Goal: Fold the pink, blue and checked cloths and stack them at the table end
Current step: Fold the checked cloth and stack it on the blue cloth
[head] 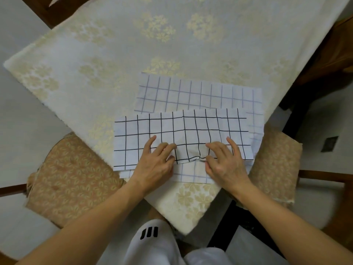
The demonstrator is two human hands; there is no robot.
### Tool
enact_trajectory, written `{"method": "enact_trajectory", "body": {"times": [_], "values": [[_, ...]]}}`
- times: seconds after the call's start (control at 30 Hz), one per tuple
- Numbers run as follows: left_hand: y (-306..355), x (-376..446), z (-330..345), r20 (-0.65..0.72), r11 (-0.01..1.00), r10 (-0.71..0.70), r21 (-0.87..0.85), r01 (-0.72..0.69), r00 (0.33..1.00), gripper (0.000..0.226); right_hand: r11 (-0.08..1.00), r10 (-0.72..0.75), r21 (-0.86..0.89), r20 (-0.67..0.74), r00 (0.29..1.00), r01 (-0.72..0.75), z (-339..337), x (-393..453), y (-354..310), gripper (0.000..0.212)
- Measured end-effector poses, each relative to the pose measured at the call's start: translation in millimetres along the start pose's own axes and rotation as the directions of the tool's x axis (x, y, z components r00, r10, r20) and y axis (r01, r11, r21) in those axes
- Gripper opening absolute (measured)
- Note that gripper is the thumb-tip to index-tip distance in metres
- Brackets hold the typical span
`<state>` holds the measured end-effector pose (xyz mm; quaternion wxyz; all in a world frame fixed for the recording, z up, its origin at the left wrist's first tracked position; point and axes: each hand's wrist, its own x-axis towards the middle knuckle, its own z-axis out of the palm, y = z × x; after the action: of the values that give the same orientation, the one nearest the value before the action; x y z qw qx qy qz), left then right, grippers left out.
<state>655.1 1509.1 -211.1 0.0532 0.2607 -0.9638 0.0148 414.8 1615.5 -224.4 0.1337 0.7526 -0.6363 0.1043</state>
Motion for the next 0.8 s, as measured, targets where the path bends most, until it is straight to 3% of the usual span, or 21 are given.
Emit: {"method": "enact_trajectory", "body": {"times": [0.2,0.4,0.8], "values": [[0,5,-4,-0.02,1.0,0.0,0.019,0.0,1.0,0.007,1.0,0.002,-0.01,-0.035,0.999,-0.003,-1,-1,0,0.016],[-2,0,-6,-0.013,0.999,-0.016,0.04,0.016,1.0,0.014,1.0,0.014,-0.006,0.018,1.0,-0.014,0,-2,1,0.009],[-5,-5,-2,-0.03,0.998,-0.027,0.048,0.029,0.999,0.018,0.999,-0.022,-0.051,-0.053,0.998,0.019,5,-4,3,0.01]]}}
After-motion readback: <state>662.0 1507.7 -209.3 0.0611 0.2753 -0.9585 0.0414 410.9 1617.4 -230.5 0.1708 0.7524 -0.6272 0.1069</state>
